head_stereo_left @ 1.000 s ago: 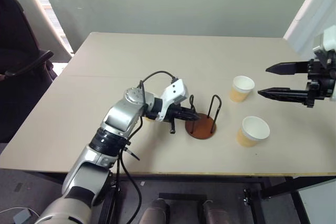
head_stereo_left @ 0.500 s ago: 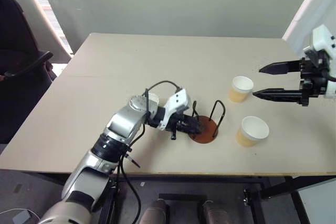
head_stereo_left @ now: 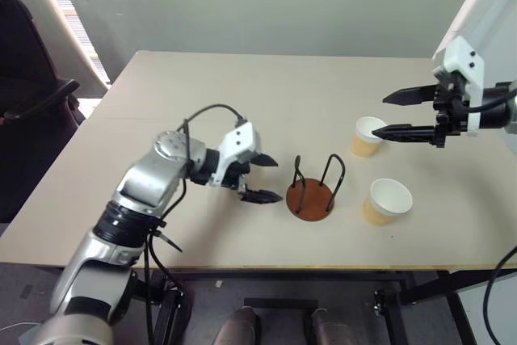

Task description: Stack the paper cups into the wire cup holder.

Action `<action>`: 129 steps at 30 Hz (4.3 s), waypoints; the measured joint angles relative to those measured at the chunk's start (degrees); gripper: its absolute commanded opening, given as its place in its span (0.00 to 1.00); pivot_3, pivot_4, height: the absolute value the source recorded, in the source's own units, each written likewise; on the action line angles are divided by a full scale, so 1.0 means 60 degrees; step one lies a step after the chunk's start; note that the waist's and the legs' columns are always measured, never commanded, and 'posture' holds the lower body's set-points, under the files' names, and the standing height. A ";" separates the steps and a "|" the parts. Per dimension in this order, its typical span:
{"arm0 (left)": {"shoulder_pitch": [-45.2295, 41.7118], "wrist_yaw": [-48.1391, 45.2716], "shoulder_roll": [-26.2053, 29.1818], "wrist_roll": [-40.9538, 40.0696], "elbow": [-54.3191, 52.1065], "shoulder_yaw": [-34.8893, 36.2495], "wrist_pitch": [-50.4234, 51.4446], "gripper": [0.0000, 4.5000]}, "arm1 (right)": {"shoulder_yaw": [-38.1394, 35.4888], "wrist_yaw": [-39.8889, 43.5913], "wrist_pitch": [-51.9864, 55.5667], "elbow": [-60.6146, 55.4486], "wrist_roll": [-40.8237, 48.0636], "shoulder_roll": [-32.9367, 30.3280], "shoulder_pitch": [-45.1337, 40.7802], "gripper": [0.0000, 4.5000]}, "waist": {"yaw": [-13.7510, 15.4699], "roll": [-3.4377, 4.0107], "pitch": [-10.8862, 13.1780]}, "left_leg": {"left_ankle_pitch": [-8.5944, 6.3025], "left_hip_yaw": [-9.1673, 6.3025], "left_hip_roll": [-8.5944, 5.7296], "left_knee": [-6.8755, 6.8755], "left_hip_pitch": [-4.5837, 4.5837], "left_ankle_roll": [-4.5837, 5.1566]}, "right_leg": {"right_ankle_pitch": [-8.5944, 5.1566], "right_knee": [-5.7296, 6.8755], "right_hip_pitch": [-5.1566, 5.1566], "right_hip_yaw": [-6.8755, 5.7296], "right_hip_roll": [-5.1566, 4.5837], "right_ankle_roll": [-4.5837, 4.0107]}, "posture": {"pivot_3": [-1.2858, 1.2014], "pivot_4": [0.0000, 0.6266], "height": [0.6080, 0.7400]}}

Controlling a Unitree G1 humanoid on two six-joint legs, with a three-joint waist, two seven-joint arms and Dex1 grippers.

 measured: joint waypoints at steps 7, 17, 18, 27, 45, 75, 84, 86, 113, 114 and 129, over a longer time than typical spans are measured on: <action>-0.0919 -0.0191 0.0698 -0.1296 0.0200 0.1587 0.0739 0.99 | 0.1814 0.0272 -0.2108 0.2557 -0.2768 0.1033 -0.1012 0.90 | -0.0092 0.0002 0.0000 | 0.0000 -0.0002 0.0003 -0.0043 0.0005 -0.0005 | 0.0034 0.0005 -0.0024 -0.0002 0.0000 0.0009 | 0.52 0.24 1.00; -0.0663 -0.0378 0.1430 -0.1757 0.0610 0.2263 0.0775 0.99 | 0.2683 0.0253 -0.4163 0.6524 -0.5115 0.2844 -0.2462 0.90 | -0.0134 0.0007 0.0003 | 0.0018 -0.0007 0.0025 -0.0115 -0.0019 -0.0048 | 0.0018 0.0007 -0.0083 -0.0021 0.0006 -0.0033 | 0.52 0.24 1.00; -0.0619 -0.0360 0.1431 -0.1767 0.0606 0.2263 0.0775 0.99 | 0.2689 0.0247 -0.4340 0.6776 -0.5257 0.2928 -0.2549 0.90 | -0.0135 0.0007 0.0003 | 0.0015 -0.0008 0.0026 -0.0115 -0.0019 -0.0054 | 0.0016 0.0007 -0.0082 -0.0022 0.0007 -0.0037 | 0.52 0.24 1.00; -0.0507 -0.0249 0.1418 -0.1788 0.0524 0.2226 0.0694 1.00 | 0.2920 0.0274 -0.5562 0.8641 -0.6465 0.3551 -0.2935 0.47 | -0.0151 0.0009 0.0004 | -0.0002 -0.0010 0.0037 -0.0120 -0.0022 -0.0085 | 0.0010 0.0012 -0.0094 -0.0022 0.0019 -0.0048 | 0.52 0.24 1.00; -0.0478 -0.0776 0.1609 -0.1480 0.1145 0.1852 0.0070 1.00 | 0.2024 0.2013 -0.4271 0.5762 -0.5855 0.2776 -0.2209 0.01 | -0.0155 0.0009 0.0005 | 0.0037 -0.0007 0.0055 -0.0122 -0.0047 -0.0210 | -0.0010 0.0014 -0.0113 -0.0031 0.0031 -0.0092 | 0.52 0.24 1.00; -0.0098 -0.1444 0.1729 -0.1382 0.1068 0.1519 -0.0120 1.00 | 0.2275 0.3282 -0.0097 -0.3774 -0.2633 0.1255 -0.1394 0.01 | -0.0204 0.0007 0.0004 | 0.0048 -0.0004 0.0103 -0.0099 -0.0030 -0.0191 | -0.0070 0.0058 -0.0115 -0.0034 0.0069 -0.0202 | 0.52 0.24 1.00; -0.0097 -0.1355 0.1692 -0.1341 0.1064 0.1519 -0.0138 1.00 | 0.2396 0.3128 -0.0147 -0.3801 -0.2634 0.1531 -0.1375 0.36 | -0.0203 0.0007 0.0004 | 0.0052 -0.0002 0.0102 -0.0098 -0.0031 -0.0190 | -0.0069 0.0055 -0.0113 -0.0034 0.0069 -0.0201 | 0.52 0.24 1.00; -0.0097 -0.1264 0.1687 -0.1329 0.1057 0.1519 -0.0149 1.00 | 0.2423 0.3025 -0.0147 -0.3800 -0.2644 0.1553 -0.1354 0.52 | -0.0203 0.0007 0.0004 | 0.0052 -0.0002 0.0103 -0.0097 -0.0031 -0.0190 | -0.0068 0.0054 -0.0112 -0.0034 0.0069 -0.0199 | 0.52 0.24 1.00; 0.0146 -0.0613 0.3972 0.2587 -0.1074 -0.0493 -0.1275 1.00 | -0.0191 0.1101 0.4062 -0.3258 0.1413 0.2112 -0.1822 0.75 | -0.0214 0.0007 0.0004 | 0.0026 0.0005 0.0126 -0.0104 -0.0033 -0.0144 | -0.0082 0.0058 -0.0132 -0.0023 0.0096 -0.0223 | 0.52 0.24 1.00; 0.0146 -0.0612 0.3959 0.2686 -0.1039 -0.0499 -0.1334 1.00 | -0.0191 0.1066 0.4060 -0.3254 0.1475 0.2110 -0.1822 0.75 | -0.0214 0.0007 0.0004 | 0.0026 0.0005 0.0127 -0.0104 -0.0033 -0.0144 | -0.0082 0.0062 -0.0134 -0.0023 0.0096 -0.0225 | 0.52 0.24 1.00; -0.0080 -0.0668 0.2603 0.3814 0.0521 -0.1609 -0.2604 1.00 | -0.0184 0.0604 0.4016 -0.3223 0.1995 0.1975 -0.1764 0.75 | -0.0210 0.0006 0.0003 | 0.0024 0.0004 0.0128 -0.0099 -0.0032 -0.0144 | -0.0079 0.0101 -0.0146 -0.0025 0.0095 -0.0231 | 0.52 0.24 1.00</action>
